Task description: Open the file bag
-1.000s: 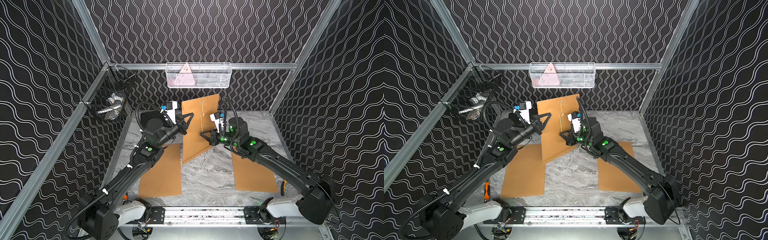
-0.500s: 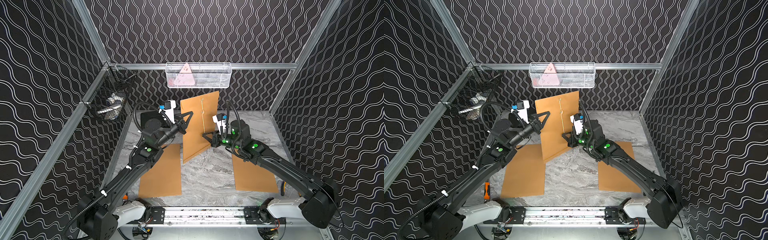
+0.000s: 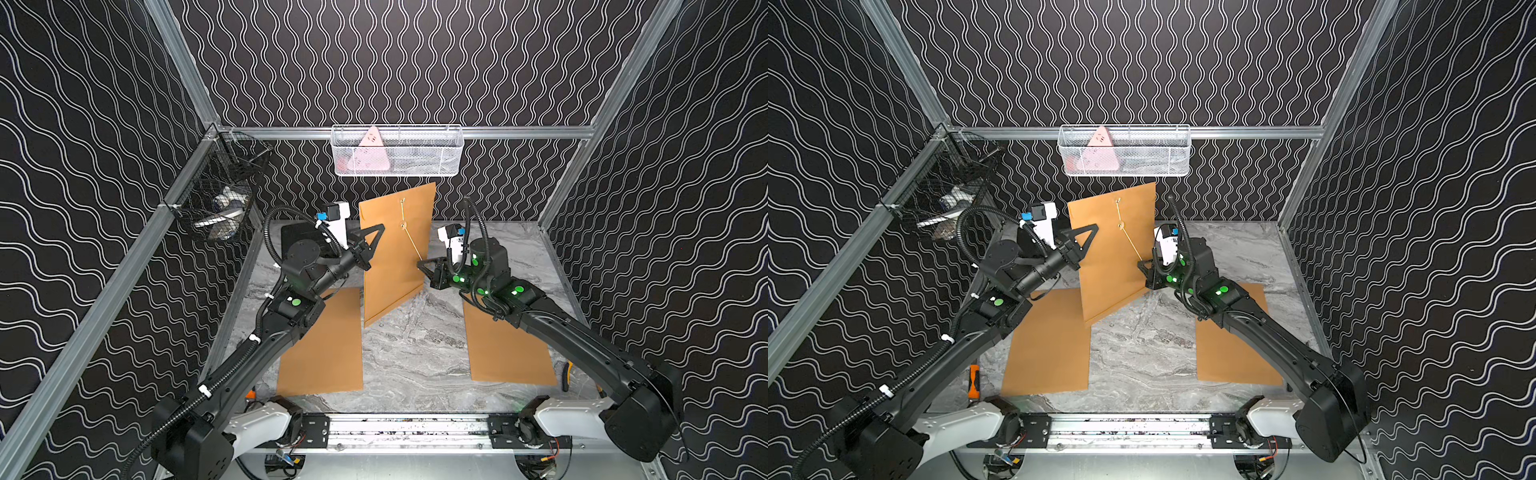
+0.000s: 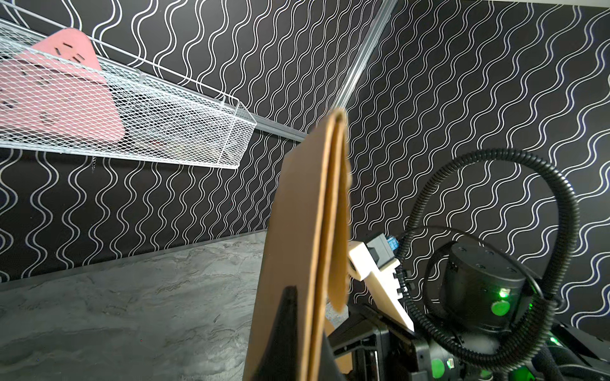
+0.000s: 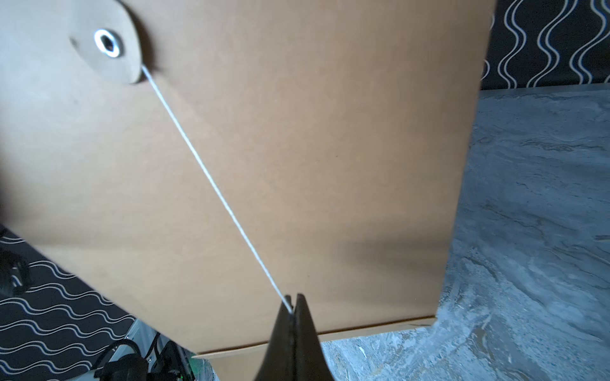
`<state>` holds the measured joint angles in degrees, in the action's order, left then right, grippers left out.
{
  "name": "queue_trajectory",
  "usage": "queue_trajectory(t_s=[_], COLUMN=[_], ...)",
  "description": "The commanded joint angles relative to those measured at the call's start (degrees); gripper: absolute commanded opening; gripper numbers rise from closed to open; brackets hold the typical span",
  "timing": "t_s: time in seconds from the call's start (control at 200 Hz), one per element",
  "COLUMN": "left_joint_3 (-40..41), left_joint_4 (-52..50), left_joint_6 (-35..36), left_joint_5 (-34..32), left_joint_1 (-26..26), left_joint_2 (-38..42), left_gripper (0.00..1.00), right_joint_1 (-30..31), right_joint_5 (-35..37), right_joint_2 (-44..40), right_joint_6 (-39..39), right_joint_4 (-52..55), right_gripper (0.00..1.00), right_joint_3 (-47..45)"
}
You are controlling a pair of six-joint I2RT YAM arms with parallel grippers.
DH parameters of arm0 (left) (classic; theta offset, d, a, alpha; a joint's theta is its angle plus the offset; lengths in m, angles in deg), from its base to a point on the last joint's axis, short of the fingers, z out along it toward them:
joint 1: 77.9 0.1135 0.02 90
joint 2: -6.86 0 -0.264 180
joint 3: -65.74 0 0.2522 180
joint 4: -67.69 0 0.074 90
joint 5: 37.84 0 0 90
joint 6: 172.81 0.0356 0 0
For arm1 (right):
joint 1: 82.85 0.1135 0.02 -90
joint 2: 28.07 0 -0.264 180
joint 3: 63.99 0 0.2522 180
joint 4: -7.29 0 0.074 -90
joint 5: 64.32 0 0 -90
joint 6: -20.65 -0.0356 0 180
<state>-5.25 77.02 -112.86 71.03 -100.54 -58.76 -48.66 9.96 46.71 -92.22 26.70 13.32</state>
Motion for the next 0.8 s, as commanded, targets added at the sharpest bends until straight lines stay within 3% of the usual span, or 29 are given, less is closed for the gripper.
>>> queue_trajectory(t_s=[0.0, 0.796], left_joint_3=[0.41, 4.04], left_joint_4=[1.70, -0.11], left_joint_6=[0.77, 4.64], left_joint_5=[0.18, 6.09], left_joint_1=[-0.04, 0.04], left_joint_2=[0.54, 3.40], left_gripper=[0.00, 0.00], right_joint_1=[-0.89, -6.42], right_joint_5=[-0.18, -2.64], right_joint_2=[-0.11, 2.61], right_joint_6=[1.42, 7.03], right_joint_4=[0.49, 7.27], right_gripper=[0.00, 0.00], right_joint_3=[0.97, 14.34])
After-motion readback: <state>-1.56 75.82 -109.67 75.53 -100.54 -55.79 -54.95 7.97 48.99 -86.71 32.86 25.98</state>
